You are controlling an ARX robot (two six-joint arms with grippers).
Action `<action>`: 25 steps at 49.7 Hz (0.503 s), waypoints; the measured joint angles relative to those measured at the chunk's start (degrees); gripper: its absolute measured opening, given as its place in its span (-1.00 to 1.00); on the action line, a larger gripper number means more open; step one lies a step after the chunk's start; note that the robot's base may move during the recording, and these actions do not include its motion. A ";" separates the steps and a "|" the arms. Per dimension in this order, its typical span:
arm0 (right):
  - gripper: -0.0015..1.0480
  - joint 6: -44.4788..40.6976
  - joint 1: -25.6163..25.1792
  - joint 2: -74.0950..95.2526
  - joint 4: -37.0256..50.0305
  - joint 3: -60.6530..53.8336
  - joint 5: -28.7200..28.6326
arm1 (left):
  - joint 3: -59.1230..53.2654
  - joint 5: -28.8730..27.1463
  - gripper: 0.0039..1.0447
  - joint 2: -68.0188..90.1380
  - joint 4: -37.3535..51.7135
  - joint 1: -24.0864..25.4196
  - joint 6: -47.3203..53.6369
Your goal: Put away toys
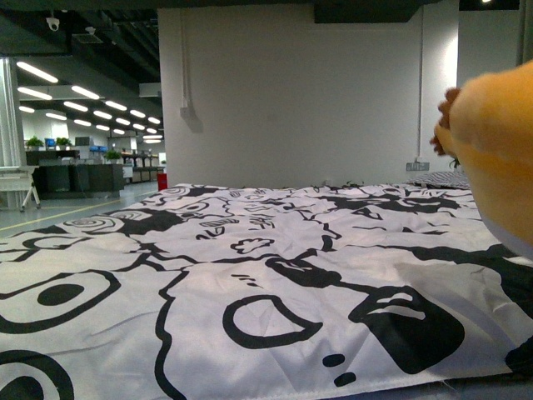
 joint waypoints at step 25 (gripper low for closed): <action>-0.62 -2.10 14.88 -22.86 -1.79 -20.85 20.90 | 0.00 0.00 0.89 0.00 0.00 0.00 0.00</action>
